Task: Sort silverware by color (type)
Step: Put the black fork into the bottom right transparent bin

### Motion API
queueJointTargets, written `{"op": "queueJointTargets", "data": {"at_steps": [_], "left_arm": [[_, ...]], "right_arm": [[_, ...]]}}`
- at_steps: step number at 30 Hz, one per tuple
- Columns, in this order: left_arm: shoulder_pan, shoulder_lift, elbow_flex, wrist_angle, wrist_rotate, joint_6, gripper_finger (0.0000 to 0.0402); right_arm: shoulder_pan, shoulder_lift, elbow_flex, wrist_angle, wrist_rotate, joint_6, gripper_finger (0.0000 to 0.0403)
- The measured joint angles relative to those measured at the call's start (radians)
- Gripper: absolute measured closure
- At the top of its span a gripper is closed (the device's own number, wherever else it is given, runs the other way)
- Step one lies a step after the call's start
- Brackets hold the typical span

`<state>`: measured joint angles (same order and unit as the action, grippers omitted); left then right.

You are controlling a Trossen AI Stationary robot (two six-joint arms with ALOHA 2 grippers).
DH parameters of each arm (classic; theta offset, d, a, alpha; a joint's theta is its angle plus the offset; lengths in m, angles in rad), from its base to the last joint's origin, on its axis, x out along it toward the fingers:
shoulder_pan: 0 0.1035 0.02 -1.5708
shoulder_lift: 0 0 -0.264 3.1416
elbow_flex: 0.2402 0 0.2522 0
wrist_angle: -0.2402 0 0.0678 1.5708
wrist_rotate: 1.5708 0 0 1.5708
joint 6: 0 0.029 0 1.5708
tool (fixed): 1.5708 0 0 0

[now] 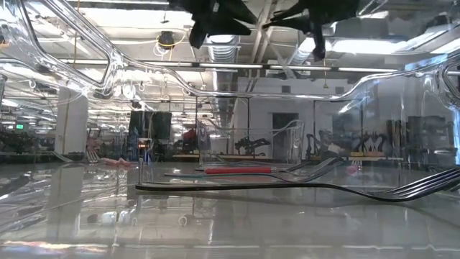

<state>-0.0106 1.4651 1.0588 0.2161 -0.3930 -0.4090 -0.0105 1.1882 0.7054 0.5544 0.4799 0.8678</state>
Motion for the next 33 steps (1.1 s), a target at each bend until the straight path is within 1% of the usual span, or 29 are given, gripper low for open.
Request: {"op": "queueJointTargets", "data": {"at_steps": [4, 8, 11, 13, 16, 18, 20, 24, 26, 29, 33], "left_arm": [[-0.001, -0.001, 0.0, 0.003, 0.014, 0.024, 0.028], [-0.001, -0.007, 0.0, -0.007, 0.014, 0.049, 0.028], [0.004, -0.01, 0.0, -0.04, -0.009, 0.051, 0.028], [0.005, -0.014, 0.0, -0.083, -0.029, 0.048, 0.0281], [0.012, -0.019, 0.0, -0.103, -0.051, 0.046, 0.0288], [0.018, -0.025, 0.0, -0.109, -0.051, 0.05, 0.0299], [0.024, -0.026, 0.0, -0.102, -0.053, 0.05, 0.0318], [0.033, -0.045, 0.0, -0.121, -0.066, 0.054, 0.0385], [0.033, -0.056, 0.0, -0.136, -0.075, 0.062, 0.0395], [0.041, -0.066, 0.0, -0.158, -0.076, 0.064, 0.04], [0.056, -0.077, 0.0, -0.193, -0.063, 0.058, 0.0401]], "right_arm": [[0.014, 0.069, 0.079, -0.006, 0.02, -0.06, 0.0377], [0.024, 0.118, 0.178, -0.113, 0.035, -0.111, 0.0377], [0.038, 0.152, 0.249, -0.193, 0.058, -0.144, 0.0377], [0.054, 0.176, 0.29, -0.21, 0.07, -0.176, 0.0377], [0.075, 0.205, 0.341, -0.233, 0.104, -0.215, 0.0377], [0.082, 0.222, 0.369, -0.266, 0.119, -0.226, 0.0377], [0.082, 0.23, 0.389, -0.319, 0.119, -0.225, 0.0377], [0.083, 0.24, 0.402, -0.383, 0.134, -0.22, 0.0378], [0.083, 0.236, 0.402, -0.39, 0.138, -0.221, 0.0378], [0.079, 0.238, 0.403, -0.382, 0.137, -0.22, 0.0375], [0.059, 0.239, 0.402, -0.396, 0.094, -0.219, 0.0353]]}}
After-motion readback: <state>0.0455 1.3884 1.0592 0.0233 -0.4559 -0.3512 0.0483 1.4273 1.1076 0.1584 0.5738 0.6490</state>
